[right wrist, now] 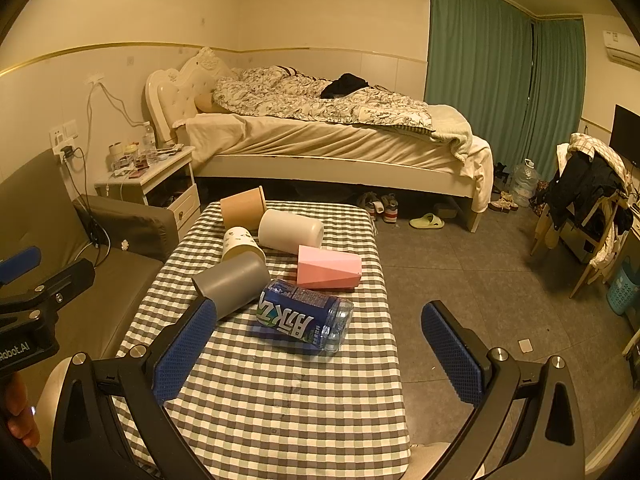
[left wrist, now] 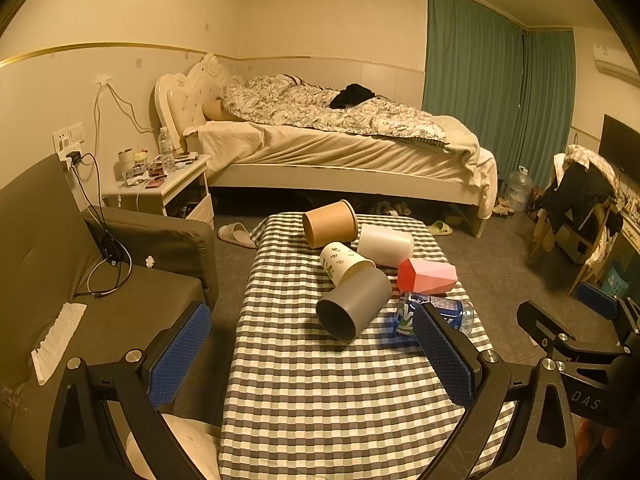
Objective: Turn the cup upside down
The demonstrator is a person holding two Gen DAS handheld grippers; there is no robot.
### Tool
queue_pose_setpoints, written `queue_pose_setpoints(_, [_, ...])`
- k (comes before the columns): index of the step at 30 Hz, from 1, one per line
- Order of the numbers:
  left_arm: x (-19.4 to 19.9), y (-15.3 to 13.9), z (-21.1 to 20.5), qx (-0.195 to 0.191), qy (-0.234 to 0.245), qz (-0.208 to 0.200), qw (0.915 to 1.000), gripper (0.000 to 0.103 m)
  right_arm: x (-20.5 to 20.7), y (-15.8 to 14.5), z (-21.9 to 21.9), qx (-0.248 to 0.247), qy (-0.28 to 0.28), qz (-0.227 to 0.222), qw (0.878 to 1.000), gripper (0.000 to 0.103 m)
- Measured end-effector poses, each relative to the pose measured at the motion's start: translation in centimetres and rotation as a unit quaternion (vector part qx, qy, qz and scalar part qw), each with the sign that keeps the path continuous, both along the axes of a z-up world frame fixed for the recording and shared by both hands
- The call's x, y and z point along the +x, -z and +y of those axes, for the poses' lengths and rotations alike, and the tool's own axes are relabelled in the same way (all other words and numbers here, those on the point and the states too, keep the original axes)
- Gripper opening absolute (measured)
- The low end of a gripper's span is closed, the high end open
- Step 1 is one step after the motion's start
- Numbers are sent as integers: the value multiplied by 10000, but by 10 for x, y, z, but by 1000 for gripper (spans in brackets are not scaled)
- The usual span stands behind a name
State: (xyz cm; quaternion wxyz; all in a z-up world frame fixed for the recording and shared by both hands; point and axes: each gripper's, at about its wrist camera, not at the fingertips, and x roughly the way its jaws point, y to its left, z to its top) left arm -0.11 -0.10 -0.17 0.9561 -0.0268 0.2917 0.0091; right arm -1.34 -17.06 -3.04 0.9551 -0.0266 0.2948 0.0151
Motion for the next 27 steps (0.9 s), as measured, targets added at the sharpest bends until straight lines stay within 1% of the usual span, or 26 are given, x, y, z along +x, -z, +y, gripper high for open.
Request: queue_pose_setpoints(27, [0, 1, 1, 12, 6, 23, 10000, 103, -1, 1, 4, -6, -30, -4, 10000, 103])
